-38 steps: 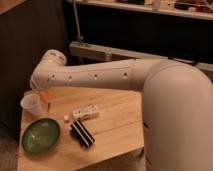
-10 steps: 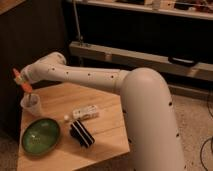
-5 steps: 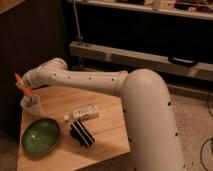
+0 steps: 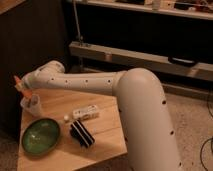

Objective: Place the pepper in the ceramic cup

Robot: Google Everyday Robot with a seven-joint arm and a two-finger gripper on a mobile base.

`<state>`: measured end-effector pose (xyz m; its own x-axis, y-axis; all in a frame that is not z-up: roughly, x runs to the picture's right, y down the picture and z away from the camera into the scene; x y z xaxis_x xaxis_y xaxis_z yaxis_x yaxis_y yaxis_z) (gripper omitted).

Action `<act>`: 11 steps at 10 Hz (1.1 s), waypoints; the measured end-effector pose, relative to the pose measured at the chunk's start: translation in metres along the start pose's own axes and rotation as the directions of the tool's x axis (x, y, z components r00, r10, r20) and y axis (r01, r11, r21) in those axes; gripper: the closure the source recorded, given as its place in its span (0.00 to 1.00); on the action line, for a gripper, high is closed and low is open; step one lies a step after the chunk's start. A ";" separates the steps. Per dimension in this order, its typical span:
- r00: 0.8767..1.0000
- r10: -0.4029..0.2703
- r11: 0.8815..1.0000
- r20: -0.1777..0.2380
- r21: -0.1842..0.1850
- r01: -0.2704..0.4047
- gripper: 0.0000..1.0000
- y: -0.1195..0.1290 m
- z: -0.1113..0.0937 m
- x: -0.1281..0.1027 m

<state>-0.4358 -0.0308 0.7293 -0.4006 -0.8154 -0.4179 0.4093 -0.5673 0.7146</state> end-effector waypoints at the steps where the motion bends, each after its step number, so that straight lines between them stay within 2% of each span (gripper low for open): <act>1: 1.000 0.000 1.000 0.001 -0.008 0.000 1.00 0.000 0.001 -0.001; 2: 1.000 0.000 1.000 0.000 -0.020 0.000 1.00 0.000 0.002 -0.003; 3: 1.000 0.001 0.999 -0.001 -0.048 -0.001 1.00 0.003 0.002 -0.004; 7: 0.999 0.041 0.994 -0.015 -0.097 -0.043 1.00 0.014 0.003 -0.001; 9: 0.998 0.054 0.992 -0.026 -0.111 -0.057 1.00 0.021 0.003 0.004; 11: 0.997 0.071 0.991 -0.034 -0.109 -0.074 1.00 0.024 0.006 0.004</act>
<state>-0.4327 -0.0472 0.7482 -0.3420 -0.8571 -0.3852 0.5249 -0.5143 0.6782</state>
